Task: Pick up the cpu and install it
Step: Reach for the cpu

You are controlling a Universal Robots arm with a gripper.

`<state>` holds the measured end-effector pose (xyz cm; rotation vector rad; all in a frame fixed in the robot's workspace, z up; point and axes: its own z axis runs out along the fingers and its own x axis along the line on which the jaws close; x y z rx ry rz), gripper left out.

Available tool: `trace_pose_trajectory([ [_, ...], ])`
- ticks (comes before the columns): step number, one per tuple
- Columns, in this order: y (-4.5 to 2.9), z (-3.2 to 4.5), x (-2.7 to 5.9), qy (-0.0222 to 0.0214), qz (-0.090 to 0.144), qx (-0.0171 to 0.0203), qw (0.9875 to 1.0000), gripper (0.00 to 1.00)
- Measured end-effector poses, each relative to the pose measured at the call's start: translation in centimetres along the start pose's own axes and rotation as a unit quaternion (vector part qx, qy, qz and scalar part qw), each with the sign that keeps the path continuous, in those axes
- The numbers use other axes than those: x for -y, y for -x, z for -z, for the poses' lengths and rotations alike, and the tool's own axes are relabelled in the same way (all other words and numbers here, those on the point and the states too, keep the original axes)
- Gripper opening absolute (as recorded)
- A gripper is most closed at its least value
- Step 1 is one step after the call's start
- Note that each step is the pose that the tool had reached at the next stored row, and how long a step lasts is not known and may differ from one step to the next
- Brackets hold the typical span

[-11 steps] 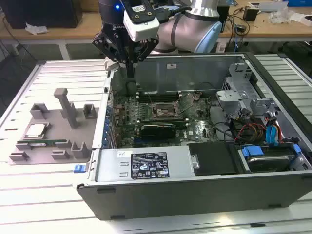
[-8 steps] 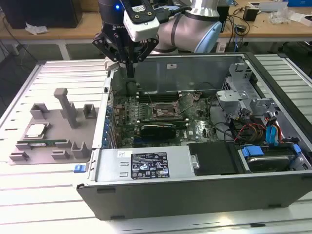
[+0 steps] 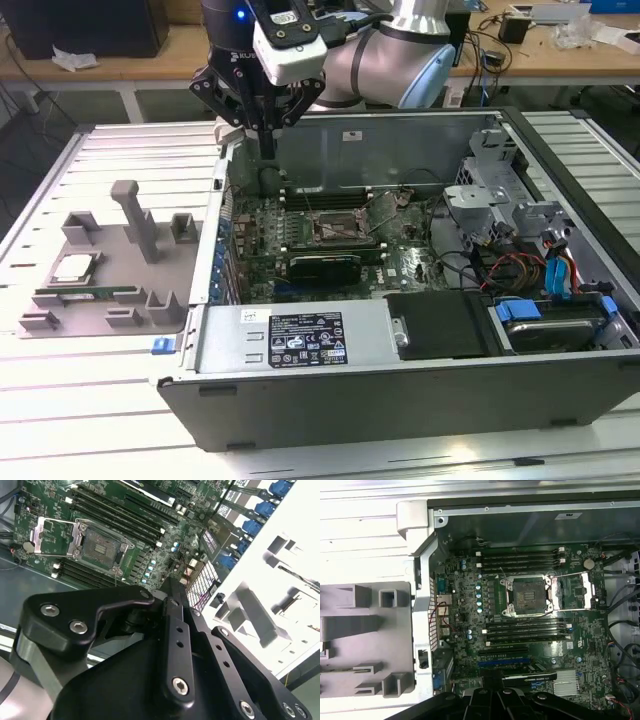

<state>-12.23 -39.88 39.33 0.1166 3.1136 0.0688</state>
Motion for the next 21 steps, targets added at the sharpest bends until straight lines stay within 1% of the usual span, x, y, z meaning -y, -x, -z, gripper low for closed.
trace_pose_trajectory([
  [3,-0.21,0.01,0.02,0.0000,0.000,0.0000,1.0000,0.11],
  [6,-0.59,0.02,0.04,0.0000,0.000,0.0000,1.0000,0.11],
  [9,-1.47,0.04,0.11,0.0000,0.000,0.0000,1.0000,0.11],
  [11,-2.18,0.06,0.16,0.0000,0.000,0.0000,1.0000,0.11],
  [21,-3.32,0.09,0.25,0.0003,0.000,-0.0001,1.0000,0.11],
])
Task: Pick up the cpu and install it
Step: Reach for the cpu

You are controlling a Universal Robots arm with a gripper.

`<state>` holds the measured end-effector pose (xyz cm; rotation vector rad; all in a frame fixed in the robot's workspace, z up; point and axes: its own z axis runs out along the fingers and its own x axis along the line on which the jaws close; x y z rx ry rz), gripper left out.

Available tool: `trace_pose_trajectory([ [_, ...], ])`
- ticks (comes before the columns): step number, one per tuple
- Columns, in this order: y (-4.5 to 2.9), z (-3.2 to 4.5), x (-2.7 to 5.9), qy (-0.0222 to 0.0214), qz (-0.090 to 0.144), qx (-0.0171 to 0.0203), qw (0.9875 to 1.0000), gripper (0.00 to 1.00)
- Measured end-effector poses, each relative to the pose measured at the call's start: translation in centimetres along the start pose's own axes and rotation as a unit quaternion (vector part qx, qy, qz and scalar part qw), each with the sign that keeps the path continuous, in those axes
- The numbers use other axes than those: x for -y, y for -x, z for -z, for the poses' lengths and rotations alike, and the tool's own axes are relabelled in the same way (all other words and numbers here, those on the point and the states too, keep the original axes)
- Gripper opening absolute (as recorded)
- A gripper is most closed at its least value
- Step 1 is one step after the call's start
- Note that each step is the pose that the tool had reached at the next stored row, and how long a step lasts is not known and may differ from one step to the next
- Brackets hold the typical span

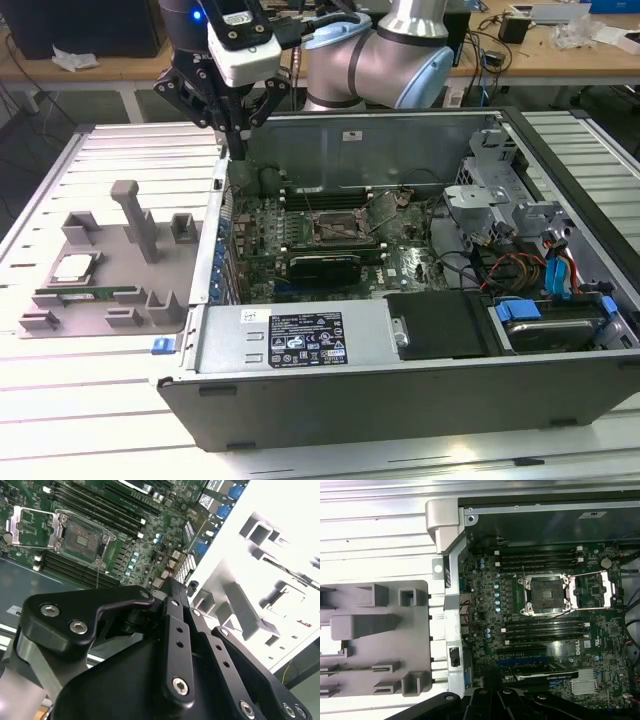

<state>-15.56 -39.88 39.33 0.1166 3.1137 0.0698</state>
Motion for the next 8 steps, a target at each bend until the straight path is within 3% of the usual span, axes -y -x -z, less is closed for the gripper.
trace_pose_trajectory([
  [8,-0.93,0.02,0.07,0.0002,0.000,0.0000,1.0000,0.11],
])
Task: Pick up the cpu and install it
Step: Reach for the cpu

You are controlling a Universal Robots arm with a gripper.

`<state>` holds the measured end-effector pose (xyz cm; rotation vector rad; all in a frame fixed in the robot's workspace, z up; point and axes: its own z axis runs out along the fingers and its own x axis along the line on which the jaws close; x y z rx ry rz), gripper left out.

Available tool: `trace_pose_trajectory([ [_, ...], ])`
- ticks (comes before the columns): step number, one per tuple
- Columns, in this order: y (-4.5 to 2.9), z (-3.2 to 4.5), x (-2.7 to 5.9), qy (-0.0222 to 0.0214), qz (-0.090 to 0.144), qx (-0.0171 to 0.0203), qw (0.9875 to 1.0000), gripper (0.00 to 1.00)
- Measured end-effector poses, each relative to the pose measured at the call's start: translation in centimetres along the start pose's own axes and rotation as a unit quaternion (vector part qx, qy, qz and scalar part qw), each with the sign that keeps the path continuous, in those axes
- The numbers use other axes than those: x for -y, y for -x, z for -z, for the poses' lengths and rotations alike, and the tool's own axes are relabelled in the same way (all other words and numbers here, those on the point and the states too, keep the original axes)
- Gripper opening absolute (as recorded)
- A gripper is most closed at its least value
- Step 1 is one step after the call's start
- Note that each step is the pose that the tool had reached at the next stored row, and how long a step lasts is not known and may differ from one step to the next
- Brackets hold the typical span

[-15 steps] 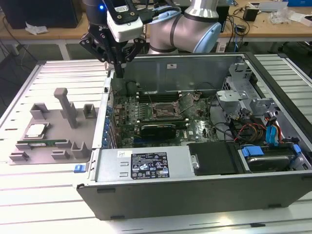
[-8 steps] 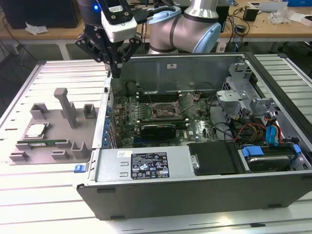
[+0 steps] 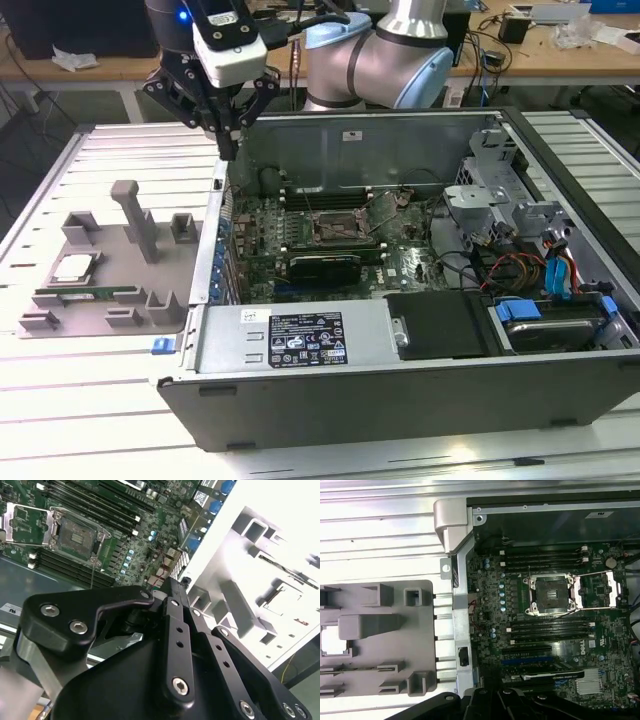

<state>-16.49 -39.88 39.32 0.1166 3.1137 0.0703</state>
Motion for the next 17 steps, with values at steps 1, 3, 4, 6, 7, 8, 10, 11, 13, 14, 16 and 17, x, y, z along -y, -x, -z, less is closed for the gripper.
trace_pose_trajectory([
  [1,-0.20,0.01,0.02,0.0000,0.000,0.0000,1.0000,0.11],
  [3,-0.74,0.01,0.06,0.0000,0.000,0.0000,1.0000,0.11],
  [4,-0.84,0.02,0.06,0.0000,0.000,0.0000,1.0000,0.11],
  [6,-1.09,0.02,0.08,0.0000,0.000,0.0000,1.0000,0.11],
  [7,-1.19,0.02,0.09,0.0000,0.000,0.0000,1.0000,0.11],
  [8,-1.35,0.03,0.10,0.0000,0.000,0.0000,1.0000,0.11],
  [10,-1.64,0.03,0.12,0.0000,0.000,0.0000,1.0000,0.11],
  [11,-1.76,0.04,0.13,0.0000,0.000,0.0000,1.0000,0.11],
  [13,-2.02,0.04,0.15,0.0000,0.000,0.0000,1.0000,0.11],
  [14,-2.19,0.04,0.17,0.0000,0.000,0.0000,1.0000,0.11],
  [16,-2.47,0.05,0.19,0.0000,0.000,0.0000,1.0000,0.11],
  [17,-2.75,0.06,0.21,0.0000,0.000,0.0000,1.0000,0.11],
])
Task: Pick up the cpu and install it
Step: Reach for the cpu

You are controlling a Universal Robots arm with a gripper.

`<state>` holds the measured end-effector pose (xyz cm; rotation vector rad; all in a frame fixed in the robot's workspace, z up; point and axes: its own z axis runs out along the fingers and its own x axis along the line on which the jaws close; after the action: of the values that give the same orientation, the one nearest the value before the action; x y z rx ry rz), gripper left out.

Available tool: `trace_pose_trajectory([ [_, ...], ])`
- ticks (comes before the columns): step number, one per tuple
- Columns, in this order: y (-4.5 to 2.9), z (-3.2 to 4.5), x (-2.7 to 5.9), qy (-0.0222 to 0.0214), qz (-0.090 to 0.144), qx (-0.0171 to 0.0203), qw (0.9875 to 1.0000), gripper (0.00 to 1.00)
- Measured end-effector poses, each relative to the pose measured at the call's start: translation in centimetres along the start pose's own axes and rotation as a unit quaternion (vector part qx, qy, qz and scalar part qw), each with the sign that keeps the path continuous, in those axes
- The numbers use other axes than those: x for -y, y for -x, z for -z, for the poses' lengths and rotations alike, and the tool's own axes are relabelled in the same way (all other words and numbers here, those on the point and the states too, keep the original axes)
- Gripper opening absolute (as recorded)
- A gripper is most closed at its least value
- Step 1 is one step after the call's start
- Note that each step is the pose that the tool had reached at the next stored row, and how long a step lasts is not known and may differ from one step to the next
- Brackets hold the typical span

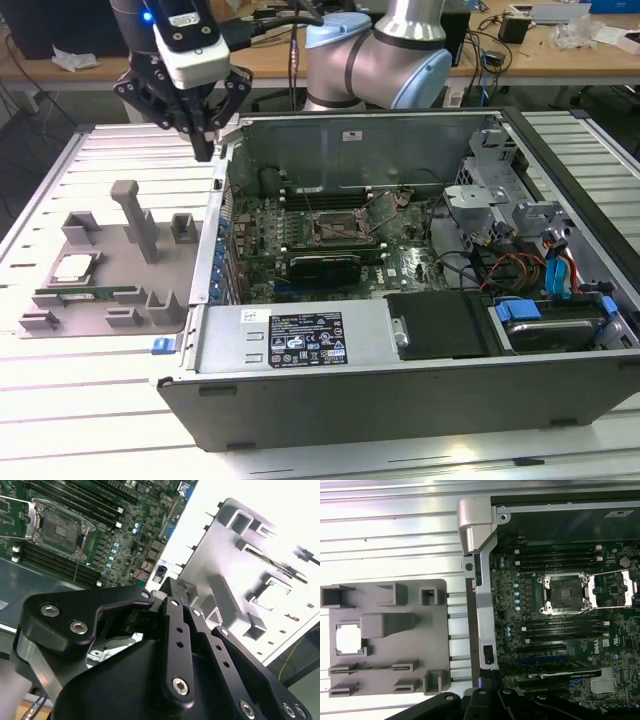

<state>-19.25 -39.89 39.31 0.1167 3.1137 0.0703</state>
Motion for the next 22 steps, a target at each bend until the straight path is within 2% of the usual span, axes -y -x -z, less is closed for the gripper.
trace_pose_trajectory([
  [6,-0.91,0.02,0.07,0.0000,0.000,0.0000,1.0000,0.11],
  [22,-3.98,0.06,0.30,0.0000,0.000,0.0000,1.0000,0.11],
])
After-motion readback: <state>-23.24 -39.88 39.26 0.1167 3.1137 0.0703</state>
